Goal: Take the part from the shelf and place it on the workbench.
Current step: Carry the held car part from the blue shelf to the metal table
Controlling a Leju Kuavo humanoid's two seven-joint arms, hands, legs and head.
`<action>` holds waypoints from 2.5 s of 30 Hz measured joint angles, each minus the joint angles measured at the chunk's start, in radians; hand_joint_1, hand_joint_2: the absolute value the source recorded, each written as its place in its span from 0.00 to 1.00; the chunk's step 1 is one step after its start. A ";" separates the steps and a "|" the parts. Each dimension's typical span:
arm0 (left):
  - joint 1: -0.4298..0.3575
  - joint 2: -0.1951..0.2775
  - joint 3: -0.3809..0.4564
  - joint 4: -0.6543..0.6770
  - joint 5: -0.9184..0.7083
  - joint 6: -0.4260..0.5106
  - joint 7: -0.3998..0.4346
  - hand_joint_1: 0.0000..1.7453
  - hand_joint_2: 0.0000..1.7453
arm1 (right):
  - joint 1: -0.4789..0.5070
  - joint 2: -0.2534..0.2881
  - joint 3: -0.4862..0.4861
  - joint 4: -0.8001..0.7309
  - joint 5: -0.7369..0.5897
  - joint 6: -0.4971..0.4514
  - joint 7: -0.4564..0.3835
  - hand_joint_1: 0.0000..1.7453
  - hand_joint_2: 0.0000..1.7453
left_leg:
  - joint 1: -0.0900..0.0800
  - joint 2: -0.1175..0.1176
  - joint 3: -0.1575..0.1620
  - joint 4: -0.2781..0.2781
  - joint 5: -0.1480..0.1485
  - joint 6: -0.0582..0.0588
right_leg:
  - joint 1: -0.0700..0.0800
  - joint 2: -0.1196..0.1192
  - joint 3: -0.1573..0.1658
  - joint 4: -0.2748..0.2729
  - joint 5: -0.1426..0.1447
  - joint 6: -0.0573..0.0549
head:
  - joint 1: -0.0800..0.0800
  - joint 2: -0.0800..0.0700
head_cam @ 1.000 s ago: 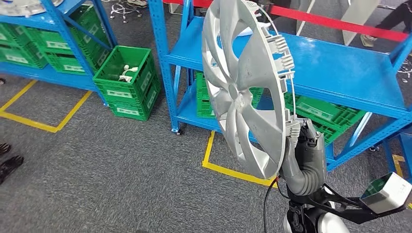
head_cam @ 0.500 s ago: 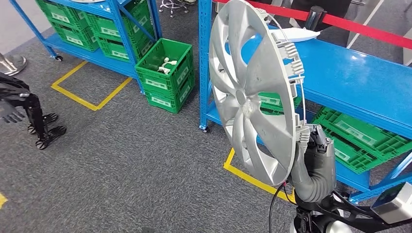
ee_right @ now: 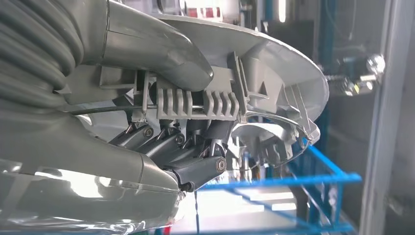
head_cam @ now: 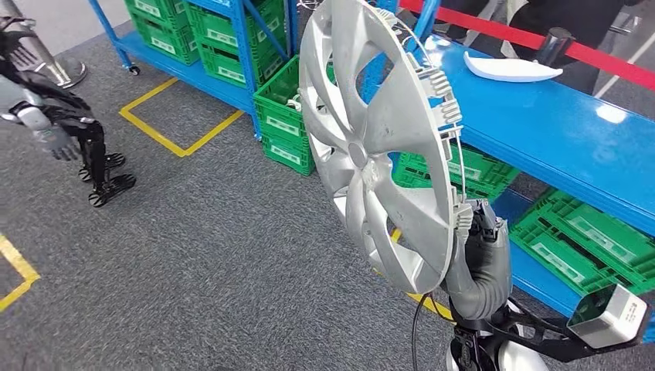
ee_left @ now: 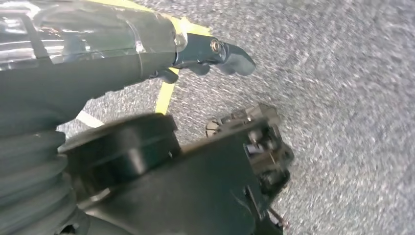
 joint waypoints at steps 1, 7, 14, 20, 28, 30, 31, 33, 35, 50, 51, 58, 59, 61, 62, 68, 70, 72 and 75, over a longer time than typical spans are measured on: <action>-0.001 0.002 0.000 0.000 0.000 0.000 0.000 0.00 1.00 | 0.000 0.001 0.000 0.002 0.000 0.001 0.000 1.00 1.00 | 0.001 -0.013 0.000 -0.001 0.003 0.006 | -0.002 0.025 -0.015 0.040 -0.029 0.003 | 0.004 0.000; 0.001 0.008 0.000 0.000 0.000 0.000 -0.001 0.00 1.00 | 0.000 0.001 0.000 0.019 0.000 0.002 -0.001 1.00 1.00 | -0.018 -0.094 0.000 -0.001 0.010 0.023 | 0.009 0.093 -0.093 0.214 -0.071 -0.021 | 0.034 0.000; 0.002 0.008 0.000 -0.001 0.002 0.000 -0.001 0.00 1.00 | -0.004 0.003 0.000 0.023 0.000 0.003 -0.002 1.00 1.00 | -0.014 -0.148 -0.019 -0.001 0.025 0.002 | 0.023 0.140 0.002 -0.027 0.035 -0.060 | 0.046 0.000; 0.000 0.012 0.000 -0.001 0.003 0.000 -0.001 0.00 1.00 | -0.004 0.007 0.001 0.027 0.000 0.003 -0.003 1.00 1.00 | 0.008 -0.044 -0.138 0.246 -0.104 -0.044 | 0.009 0.060 0.016 -0.057 0.047 -0.058 | 0.016 0.000; 0.000 0.012 0.000 -0.001 0.007 0.010 -0.019 0.00 1.00 | -0.014 0.012 0.000 0.041 -0.013 0.033 -0.013 1.00 1.00 | 0.015 0.044 -0.016 0.018 0.000 -0.045 | 0.002 -0.005 0.016 -0.021 0.016 -0.009 | -0.006 0.000; 0.001 0.013 0.000 -0.001 0.011 0.013 -0.025 0.00 1.00 | -0.022 0.014 0.000 0.049 -0.017 0.045 -0.017 1.00 1.00 | 0.014 0.022 -0.020 0.016 0.004 -0.025 | -0.002 -0.012 0.019 -0.020 0.011 -0.002 | 0.000 0.000; 0.001 0.013 0.000 -0.001 0.013 0.013 -0.027 0.00 1.00 | -0.023 0.015 0.000 0.052 -0.019 0.048 -0.019 1.00 1.00 | 0.013 0.011 -0.020 0.016 0.005 -0.018 | -0.005 0.001 0.017 -0.012 0.000 0.001 | 0.002 0.000; -0.001 0.011 0.000 -0.001 0.013 0.013 -0.028 0.00 1.00 | -0.022 0.015 -0.001 0.058 -0.021 0.053 -0.023 1.00 1.00 | 0.013 -0.015 -0.020 0.014 0.009 -0.006 | -0.008 0.049 -0.013 0.066 -0.055 0.002 | 0.011 0.000; -0.002 0.006 0.000 -0.001 0.012 0.013 -0.027 0.00 1.00 | -0.019 0.015 -0.001 0.065 -0.022 0.057 -0.024 1.00 1.00 | 0.007 -0.042 -0.021 0.014 0.010 0.004 | -0.004 0.079 -0.073 0.204 -0.120 -0.004 | 0.024 0.000; 0.002 -0.031 0.000 -0.001 0.030 0.005 -0.039 0.00 1.00 | -0.055 0.027 0.020 0.077 -0.022 0.049 0.085 1.00 1.00 | -0.002 -0.043 -0.125 0.181 -0.072 -0.037 | 0.015 0.089 0.003 -0.037 0.041 -0.062 | 0.025 0.000; 0.002 -0.034 0.000 -0.001 0.030 0.000 -0.032 0.00 1.00 | -0.054 0.028 0.022 0.077 -0.021 0.042 0.089 1.00 1.00 | 0.003 -0.042 -0.148 0.232 -0.091 -0.043 | 0.015 0.073 0.003 -0.036 0.040 -0.060 | 0.021 0.000; 0.004 -0.038 0.001 -0.001 0.046 0.005 0.006 0.00 1.00 | -0.060 0.034 0.037 0.082 -0.022 0.036 0.074 1.00 1.00 | 0.005 0.046 -0.019 0.016 0.003 -0.040 | 0.014 0.001 0.003 -0.014 0.019 -0.026 | -0.001 0.000; 0.004 -0.037 0.001 -0.001 0.057 0.009 -0.004 0.00 1.00 | -0.065 0.035 0.039 0.083 -0.023 0.039 0.075 1.00 1.00 | 0.002 0.038 -0.020 0.017 0.005 -0.029 | 0.014 -0.004 0.004 -0.013 0.018 -0.021 | 0.001 0.000; 0.005 -0.036 0.004 0.000 0.089 0.019 -0.033 0.00 1.00 | -0.075 0.035 0.044 0.085 -0.023 0.043 0.081 1.00 1.00 | 0.000 0.019 -0.020 0.015 0.007 -0.014 | 0.009 -0.003 0.006 -0.012 0.011 -0.012 | 0.003 0.000; 0.004 -0.037 0.008 0.000 0.108 0.023 -0.050 0.00 1.00 | -0.078 0.035 0.045 0.087 -0.023 0.045 0.084 1.00 1.00 | 0.001 0.008 -0.020 0.013 0.009 -0.007 | 0.006 0.013 0.001 0.004 -0.004 -0.008 | 0.004 0.000; 0.004 -0.040 0.034 0.000 0.146 0.031 -0.097 0.00 1.00 | -0.073 0.035 0.059 0.099 -0.038 0.061 0.079 1.00 1.00 | -0.011 -0.072 -0.017 0.012 0.014 0.015 | 0.006 0.087 -0.118 0.263 -0.106 -0.018 | 0.032 0.000; 0.004 -0.040 0.036 0.000 0.143 0.031 -0.097 0.00 1.00 | -0.073 0.036 0.065 0.103 -0.038 0.066 0.073 1.00 1.00 | -0.014 -0.102 -0.014 0.012 0.015 0.016 | 0.014 0.108 -0.079 0.162 -0.032 -0.036 | 0.037 0.000; 0.004 -0.040 0.037 0.000 0.142 0.031 -0.097 0.00 1.00 | -0.075 0.037 0.070 0.105 -0.039 0.068 0.067 1.00 1.00 | -0.014 -0.125 -0.016 0.012 0.018 0.013 | 0.020 0.149 -0.033 0.051 0.023 -0.052 | 0.038 0.000; 0.005 -0.040 0.038 0.000 0.142 0.031 -0.097 0.00 1.00 | -0.079 0.039 0.075 0.106 -0.039 0.069 0.063 1.00 1.00 | -0.008 -0.154 -0.026 0.010 0.029 -0.002 | 0.026 0.152 -0.014 0.002 0.033 -0.060 | 0.045 0.000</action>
